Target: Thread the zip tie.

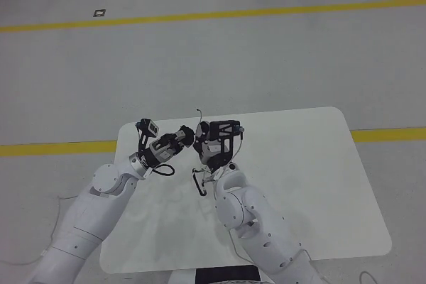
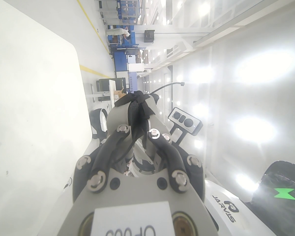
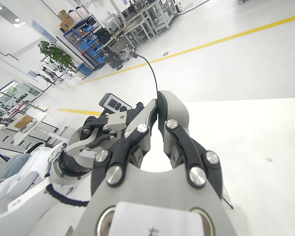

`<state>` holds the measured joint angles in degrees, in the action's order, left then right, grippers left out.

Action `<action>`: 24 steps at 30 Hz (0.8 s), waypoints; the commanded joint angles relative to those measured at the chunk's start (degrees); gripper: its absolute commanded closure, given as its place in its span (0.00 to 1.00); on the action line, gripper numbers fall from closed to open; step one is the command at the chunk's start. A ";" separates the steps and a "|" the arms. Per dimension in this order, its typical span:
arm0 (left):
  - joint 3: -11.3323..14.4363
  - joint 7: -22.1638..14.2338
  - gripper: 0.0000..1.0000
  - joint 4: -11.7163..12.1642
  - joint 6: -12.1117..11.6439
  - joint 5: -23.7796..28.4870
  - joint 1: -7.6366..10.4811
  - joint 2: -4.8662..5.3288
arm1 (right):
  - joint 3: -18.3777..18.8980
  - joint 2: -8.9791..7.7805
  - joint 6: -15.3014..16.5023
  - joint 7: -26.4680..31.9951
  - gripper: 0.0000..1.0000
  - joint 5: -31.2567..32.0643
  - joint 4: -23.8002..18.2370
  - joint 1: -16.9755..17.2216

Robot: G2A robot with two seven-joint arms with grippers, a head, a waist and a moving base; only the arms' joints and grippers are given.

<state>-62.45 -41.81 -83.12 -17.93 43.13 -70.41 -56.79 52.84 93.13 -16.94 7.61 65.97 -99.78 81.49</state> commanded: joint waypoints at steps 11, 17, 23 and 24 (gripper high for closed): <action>0.00 0.00 1.00 0.00 0.00 0.00 0.00 0.00 | -0.47 -0.17 0.98 1.22 1.00 1.96 0.90 -0.37; 0.00 0.00 1.00 0.00 0.00 0.00 0.00 0.00 | -0.35 -0.20 0.28 0.95 1.00 2.37 0.67 -0.10; 0.00 0.00 1.00 0.00 0.00 0.00 0.00 0.00 | -0.27 -0.26 0.32 0.88 1.00 2.70 0.48 0.12; 0.00 0.00 1.00 0.00 0.00 0.00 0.00 0.00 | -0.32 -0.26 0.48 0.91 1.00 2.64 0.43 0.15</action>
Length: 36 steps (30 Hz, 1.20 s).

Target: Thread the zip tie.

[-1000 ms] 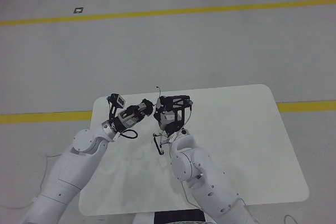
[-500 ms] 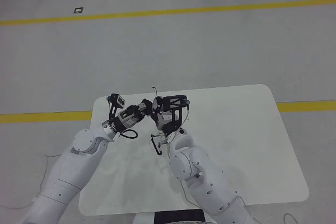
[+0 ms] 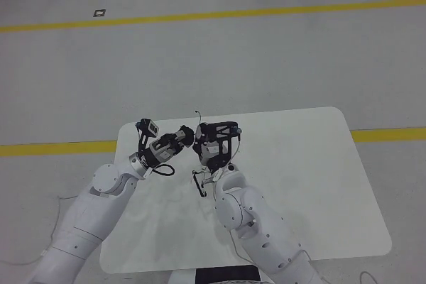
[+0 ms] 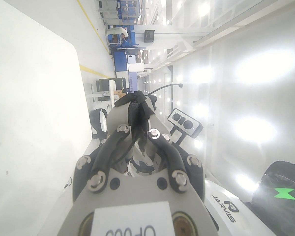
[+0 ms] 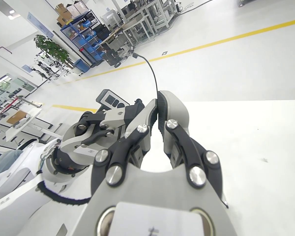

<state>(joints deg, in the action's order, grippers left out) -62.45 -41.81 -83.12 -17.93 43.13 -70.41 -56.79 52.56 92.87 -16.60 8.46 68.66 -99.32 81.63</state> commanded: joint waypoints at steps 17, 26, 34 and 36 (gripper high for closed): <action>0.00 0.00 1.00 0.00 0.00 0.00 0.00 0.00 | -0.41 0.00 0.17 -0.19 0.72 0.40 -0.25 -0.07; 0.00 0.00 1.00 0.00 0.00 0.00 0.00 0.00 | 0.03 -0.16 0.37 -0.27 0.71 1.78 -0.98 -0.10; 0.00 0.00 1.00 0.00 0.00 0.00 0.00 0.00 | 0.91 -0.52 0.24 0.93 0.67 3.64 -3.61 0.78; 0.00 0.00 1.00 0.00 0.00 0.00 0.00 0.00 | 1.14 -0.61 0.20 1.32 0.67 4.00 -4.17 1.03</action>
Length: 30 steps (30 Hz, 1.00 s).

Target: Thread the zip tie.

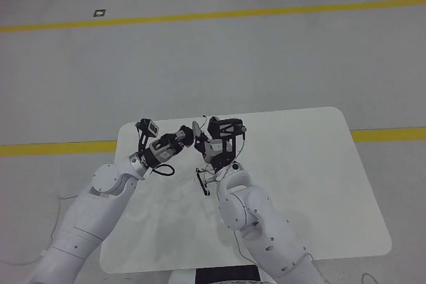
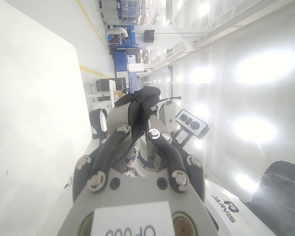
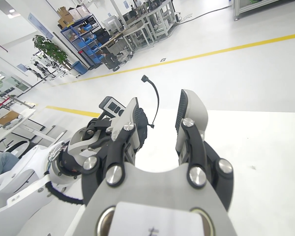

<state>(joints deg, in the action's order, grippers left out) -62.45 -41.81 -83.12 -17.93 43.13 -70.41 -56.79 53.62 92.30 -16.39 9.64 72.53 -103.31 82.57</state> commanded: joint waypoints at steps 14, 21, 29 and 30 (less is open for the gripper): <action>0.00 0.00 1.00 0.00 0.00 0.00 0.00 0.00 | -0.03 -0.15 0.23 1.09 1.00 1.02 -1.68 -0.07; 0.00 0.00 1.00 0.00 0.00 0.00 0.00 0.00 | -0.18 -0.14 0.59 1.36 1.00 1.12 -1.61 -0.52; 0.00 0.00 1.00 0.00 0.00 0.00 0.00 0.00 | -0.72 -0.04 0.75 1.75 1.00 0.95 -0.46 -1.00; 0.00 0.00 1.00 0.00 0.00 0.00 0.00 0.00 | -0.78 -0.02 0.75 1.73 1.00 0.92 -0.35 -1.03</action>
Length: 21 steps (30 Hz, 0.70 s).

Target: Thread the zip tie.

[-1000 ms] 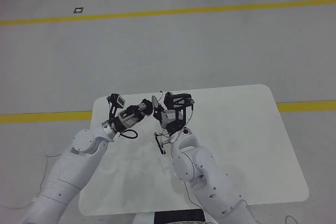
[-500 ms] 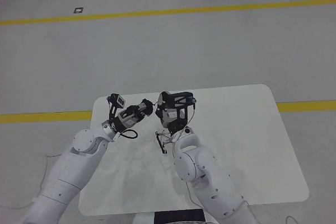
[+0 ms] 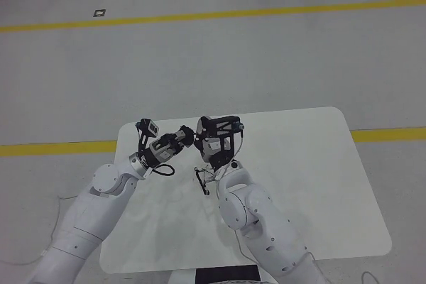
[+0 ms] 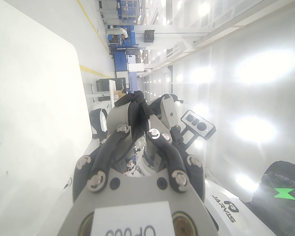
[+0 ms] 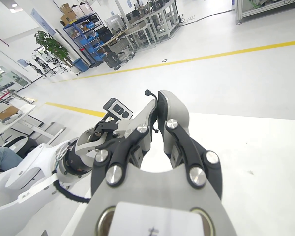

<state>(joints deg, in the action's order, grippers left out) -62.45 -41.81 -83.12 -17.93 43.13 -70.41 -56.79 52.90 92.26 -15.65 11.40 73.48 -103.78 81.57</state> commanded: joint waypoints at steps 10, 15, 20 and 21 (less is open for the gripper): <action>0.00 0.00 1.00 0.00 0.00 0.00 0.00 0.00 | -0.63 0.14 0.03 -0.53 1.00 -0.66 1.38 -0.13; 0.00 0.00 1.00 0.00 0.00 0.00 0.00 0.00 | -0.67 0.19 -0.37 -1.37 1.00 -0.74 1.37 -0.02; 0.00 0.00 1.00 0.00 0.00 0.00 0.00 0.00 | -0.24 0.06 -0.30 -1.66 0.00 -0.29 0.24 0.50; 0.00 0.00 1.00 0.00 0.00 0.00 0.00 0.00 | -0.17 0.02 -0.17 -1.72 0.00 -0.23 -0.09 0.63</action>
<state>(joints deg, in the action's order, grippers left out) -62.45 -41.81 -83.12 -17.93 43.13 -70.41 -56.79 52.66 92.31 -15.94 9.72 73.20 -103.58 82.08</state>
